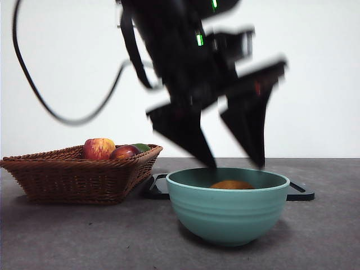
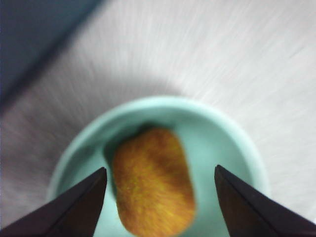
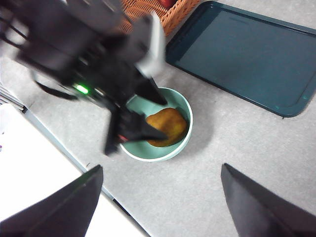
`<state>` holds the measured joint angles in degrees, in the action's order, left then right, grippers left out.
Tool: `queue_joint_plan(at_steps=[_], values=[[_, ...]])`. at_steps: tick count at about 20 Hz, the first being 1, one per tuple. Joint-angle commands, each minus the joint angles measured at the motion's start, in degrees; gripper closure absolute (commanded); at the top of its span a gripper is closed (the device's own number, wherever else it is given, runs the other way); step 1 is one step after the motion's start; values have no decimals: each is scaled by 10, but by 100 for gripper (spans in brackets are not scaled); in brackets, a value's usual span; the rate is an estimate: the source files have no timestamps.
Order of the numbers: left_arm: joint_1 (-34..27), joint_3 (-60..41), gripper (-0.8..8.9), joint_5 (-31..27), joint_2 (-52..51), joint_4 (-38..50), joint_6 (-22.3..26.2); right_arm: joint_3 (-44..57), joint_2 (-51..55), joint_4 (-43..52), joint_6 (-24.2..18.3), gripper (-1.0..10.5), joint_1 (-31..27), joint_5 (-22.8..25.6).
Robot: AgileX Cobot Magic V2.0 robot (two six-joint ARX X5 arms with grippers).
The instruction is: Pick up the wifruite, put it on the bowl, pick up the plate, put it on desk
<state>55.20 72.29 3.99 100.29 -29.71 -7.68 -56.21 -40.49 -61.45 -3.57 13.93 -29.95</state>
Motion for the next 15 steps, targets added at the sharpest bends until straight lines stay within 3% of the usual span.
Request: queue_joint_plan(at_steps=[1, 7, 15], values=[[4, 13, 461, -2, -45, 6, -6, -9, -2, 5, 6, 564, 3, 0], [-35, 13, 461, -2, -176, -22, -5, -9, -2, 5, 5, 564, 3, 0], [-163, 10, 462, -2, -336, -117, 5, -9, -2, 5, 5, 564, 3, 1]])
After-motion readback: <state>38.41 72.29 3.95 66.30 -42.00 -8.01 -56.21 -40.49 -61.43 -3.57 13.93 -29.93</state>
